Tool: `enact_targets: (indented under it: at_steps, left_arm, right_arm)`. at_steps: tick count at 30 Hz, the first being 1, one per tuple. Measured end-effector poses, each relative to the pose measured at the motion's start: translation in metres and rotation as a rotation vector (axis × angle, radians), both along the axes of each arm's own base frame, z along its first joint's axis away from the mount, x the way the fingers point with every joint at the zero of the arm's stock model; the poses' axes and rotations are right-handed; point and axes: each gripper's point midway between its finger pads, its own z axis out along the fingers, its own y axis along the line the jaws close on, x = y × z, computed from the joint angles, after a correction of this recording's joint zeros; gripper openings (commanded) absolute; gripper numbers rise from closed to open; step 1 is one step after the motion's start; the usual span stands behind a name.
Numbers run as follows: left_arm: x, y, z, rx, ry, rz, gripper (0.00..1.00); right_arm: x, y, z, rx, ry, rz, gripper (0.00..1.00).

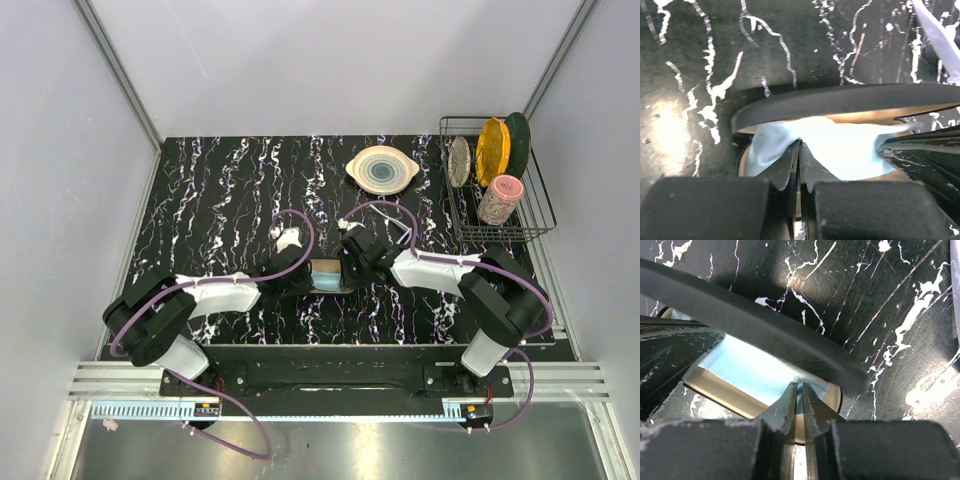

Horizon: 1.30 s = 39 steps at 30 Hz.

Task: Organize the sunglasses
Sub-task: Smooth out the glasses cleaning cloth near the sunglasses case.

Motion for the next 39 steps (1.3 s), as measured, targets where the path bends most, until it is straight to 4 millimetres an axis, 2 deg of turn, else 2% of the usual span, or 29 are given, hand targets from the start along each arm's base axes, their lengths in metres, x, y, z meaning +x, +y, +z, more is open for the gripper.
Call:
enact_targets:
  at_steps: [9,16,20,27,29,33,39]
  left_arm:
    - [-0.008,0.028,0.001,0.043,-0.001,0.091,0.12]
    - [-0.007,0.029,0.005,0.038,-0.007,0.098,0.25]
    - [-0.007,0.027,0.011,0.024,-0.019,0.088,0.27]
    - [-0.003,0.017,0.03,-0.039,-0.067,0.071,0.27]
    - [-0.003,0.013,0.032,-0.05,-0.072,0.06,0.25]
    - [-0.003,0.008,0.029,-0.059,-0.068,0.039,0.2]
    - [-0.005,0.007,0.016,-0.036,-0.041,0.03,0.19]
  right_arm:
    - [0.0,-0.003,-0.003,-0.008,-0.002,-0.007,0.13]
    - [0.0,-0.003,-0.004,-0.008,-0.005,-0.009,0.12]
    - [0.0,-0.003,-0.004,-0.01,-0.008,-0.01,0.12]
    - [0.0,-0.003,-0.004,-0.012,-0.01,-0.01,0.13]
    - [0.0,-0.003,-0.004,-0.012,-0.01,-0.009,0.13]
    - [0.0,-0.003,-0.004,-0.013,-0.011,-0.008,0.13]
    - [0.0,-0.003,-0.004,-0.014,-0.012,-0.007,0.12]
